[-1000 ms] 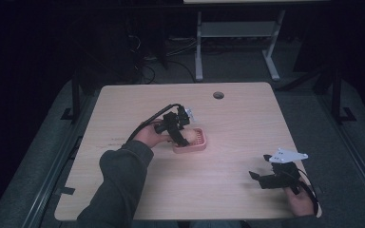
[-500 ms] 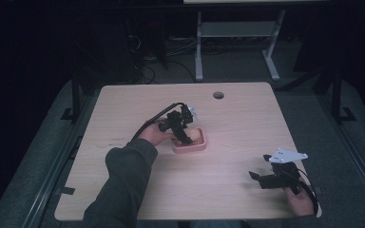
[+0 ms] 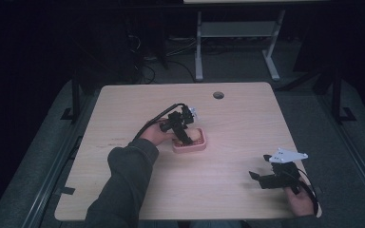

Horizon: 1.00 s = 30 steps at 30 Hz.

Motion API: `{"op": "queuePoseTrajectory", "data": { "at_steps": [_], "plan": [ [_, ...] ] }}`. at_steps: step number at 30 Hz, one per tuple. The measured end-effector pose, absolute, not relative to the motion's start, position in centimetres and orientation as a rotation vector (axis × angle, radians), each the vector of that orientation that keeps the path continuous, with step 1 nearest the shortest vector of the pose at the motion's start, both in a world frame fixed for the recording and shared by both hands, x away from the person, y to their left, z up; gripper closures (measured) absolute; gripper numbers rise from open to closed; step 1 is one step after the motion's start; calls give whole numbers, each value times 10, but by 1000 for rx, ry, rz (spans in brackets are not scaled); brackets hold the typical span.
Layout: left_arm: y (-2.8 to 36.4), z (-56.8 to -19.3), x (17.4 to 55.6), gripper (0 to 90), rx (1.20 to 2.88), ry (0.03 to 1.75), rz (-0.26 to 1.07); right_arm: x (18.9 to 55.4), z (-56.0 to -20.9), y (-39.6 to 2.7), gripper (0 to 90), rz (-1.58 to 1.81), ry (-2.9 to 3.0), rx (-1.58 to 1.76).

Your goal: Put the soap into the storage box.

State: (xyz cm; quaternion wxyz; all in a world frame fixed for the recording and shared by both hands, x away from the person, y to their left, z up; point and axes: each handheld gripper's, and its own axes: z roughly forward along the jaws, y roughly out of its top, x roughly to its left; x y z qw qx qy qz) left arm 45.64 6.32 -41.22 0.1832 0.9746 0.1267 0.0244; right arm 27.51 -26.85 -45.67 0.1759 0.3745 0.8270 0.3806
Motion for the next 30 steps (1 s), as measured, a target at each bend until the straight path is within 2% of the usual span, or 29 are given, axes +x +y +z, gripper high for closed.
{"op": "queuePoseTrajectory", "data": {
  "at_steps": [30],
  "plan": [
    [62,-418,459,320,2763,369,51,275,-457,-269,141,1075,2343,1057]
  ]
}}
